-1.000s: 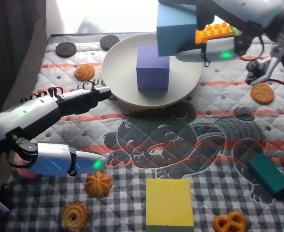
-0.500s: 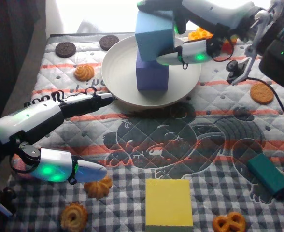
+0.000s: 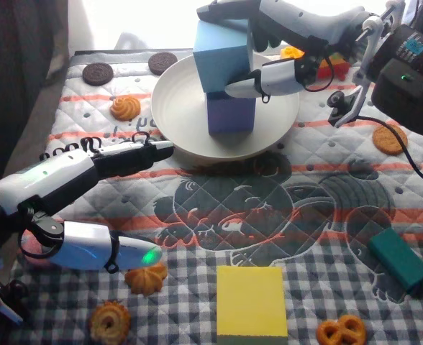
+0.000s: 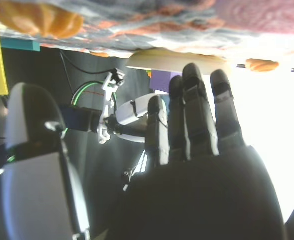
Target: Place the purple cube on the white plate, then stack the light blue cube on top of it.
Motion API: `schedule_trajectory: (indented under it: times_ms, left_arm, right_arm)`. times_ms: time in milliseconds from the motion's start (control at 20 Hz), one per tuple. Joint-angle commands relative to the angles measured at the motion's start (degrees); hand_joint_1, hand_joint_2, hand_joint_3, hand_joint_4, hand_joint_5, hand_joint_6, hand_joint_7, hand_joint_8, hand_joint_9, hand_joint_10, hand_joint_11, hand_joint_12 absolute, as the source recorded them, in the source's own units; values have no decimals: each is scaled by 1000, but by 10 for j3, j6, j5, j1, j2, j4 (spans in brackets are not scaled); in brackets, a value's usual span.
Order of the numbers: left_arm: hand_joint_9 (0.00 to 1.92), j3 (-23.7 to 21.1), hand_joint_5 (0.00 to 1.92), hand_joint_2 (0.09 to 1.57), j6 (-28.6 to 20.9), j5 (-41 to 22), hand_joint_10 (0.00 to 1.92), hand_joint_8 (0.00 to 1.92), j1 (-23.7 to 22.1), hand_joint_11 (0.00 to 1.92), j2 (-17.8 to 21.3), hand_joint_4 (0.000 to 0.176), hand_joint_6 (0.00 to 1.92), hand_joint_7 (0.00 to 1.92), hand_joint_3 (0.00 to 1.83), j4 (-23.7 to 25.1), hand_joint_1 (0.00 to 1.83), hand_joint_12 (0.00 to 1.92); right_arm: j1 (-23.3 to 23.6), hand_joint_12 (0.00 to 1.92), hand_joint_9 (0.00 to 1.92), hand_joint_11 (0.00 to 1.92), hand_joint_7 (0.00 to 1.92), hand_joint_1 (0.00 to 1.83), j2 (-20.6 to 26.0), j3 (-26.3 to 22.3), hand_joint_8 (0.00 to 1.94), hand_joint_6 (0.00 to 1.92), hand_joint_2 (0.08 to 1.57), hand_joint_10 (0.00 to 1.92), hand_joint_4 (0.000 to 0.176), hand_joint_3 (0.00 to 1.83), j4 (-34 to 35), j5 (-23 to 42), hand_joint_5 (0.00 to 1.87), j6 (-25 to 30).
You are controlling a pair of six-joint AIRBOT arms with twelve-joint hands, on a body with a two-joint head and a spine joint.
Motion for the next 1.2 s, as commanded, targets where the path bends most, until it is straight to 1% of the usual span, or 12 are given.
schedule_trajectory:
  times_ms: [0, 200, 250, 300, 400, 500, 600, 700, 750, 1000, 1050, 1150]
  left_arm:
    - [263, 3, 232, 872, -8, -66, 1, 3, -2, 0, -1, 154, 1, 281, 4, 4, 848, 214]
    - [277, 4, 247, 861, -20, -68, 2, 1, 0, 0, -1, 164, 1, 295, 2, 4, 846, 315]
    - [291, 4, 257, 851, -21, -69, 7, 5, 1, 0, -1, 149, 5, 306, 0, 3, 870, 310]
    - [291, 4, 257, 851, -22, -69, 7, 5, 1, 0, -1, 149, 5, 306, 0, 3, 870, 310]
    - [287, 4, 249, 847, -22, -69, 4, 2, 2, 0, -1, 144, 1, 306, 0, 2, 855, 339]
    - [307, 4, 284, 848, -22, -69, 6, 3, 2, 0, -1, 112, 5, 328, 5, 1, 872, 317]
    - [311, 4, 284, 840, -22, -70, 7, 5, 3, 0, -1, 127, 4, 336, 1, 1, 877, 322]
    - [326, 4, 296, 836, -23, -71, 11, 12, 3, 0, -1, 126, 6, 361, 0, 1, 895, 326]
    - [297, 4, 281, 852, -23, -71, 2, 2, 3, 0, -1, 141, 2, 338, 2, 1, 879, 286]
    - [340, 4, 274, 867, -23, -72, 12, 2, 4, 0, -1, 132, 0, 363, 1, 1, 858, 414]
    - [343, 4, 274, 865, -23, -72, 11, 0, 4, 0, -1, 128, 0, 355, 0, 1, 855, 424]
    - [332, 4, 258, 862, -23, -72, 6, 3, 4, 0, -1, 142, 0, 342, 0, 1, 857, 390]
  right_arm:
    - [9, 1402, 832, 789, 844, 1178, 4, -2, 1235, 1227, 1194, 1071, 27, 0, 13, 65, 816, 0]
    - [7, 1513, 711, 710, 788, 1166, 12, -15, 1442, 1232, 1234, 1118, 0, 3, 13, 66, 723, 0]
    - [5, 1578, 517, 444, 534, 1048, 15, -20, 759, 358, 1120, 1105, 35, 0, 13, 68, 614, 0]
    - [4, 1578, 517, 444, 534, 1048, 16, -23, 759, 358, 1120, 1105, 35, 0, 13, 71, 614, 0]
    - [0, 1490, 505, 349, 592, 996, 20, -28, 354, 85, 1107, 883, 53, 0, 13, 77, 647, 0]
    - [-5, 1351, 575, 362, 681, 996, 27, -33, 90, 6, 1102, 611, 55, 0, 13, 80, 657, 0]
    - [-7, 1303, 605, 366, 698, 1005, 30, -34, 54, 2, 1092, 534, 53, 0, 13, 80, 655, 0]
    - [-10, 1243, 624, 334, 703, 997, 32, -36, 19, 0, 1086, 395, 73, 0, 13, 81, 626, 0]
    - [-14, 1230, 645, 305, 703, 1010, 34, -37, 7, 0, 1081, 302, 69, 0, 14, 84, 616, 0]
    - [-20, 1164, 641, 245, 677, 1022, 36, -38, 0, 0, 1078, 172, 66, 0, 18, 86, 579, 0]
    - [-20, 1171, 643, 252, 674, 1016, 36, -38, 0, 0, 1080, 167, 54, 1, 18, 86, 571, 0]
    - [-23, 1025, 617, 225, 627, 1021, 36, -39, 0, 0, 1057, 87, 52, 0, 21, 88, 516, 0]
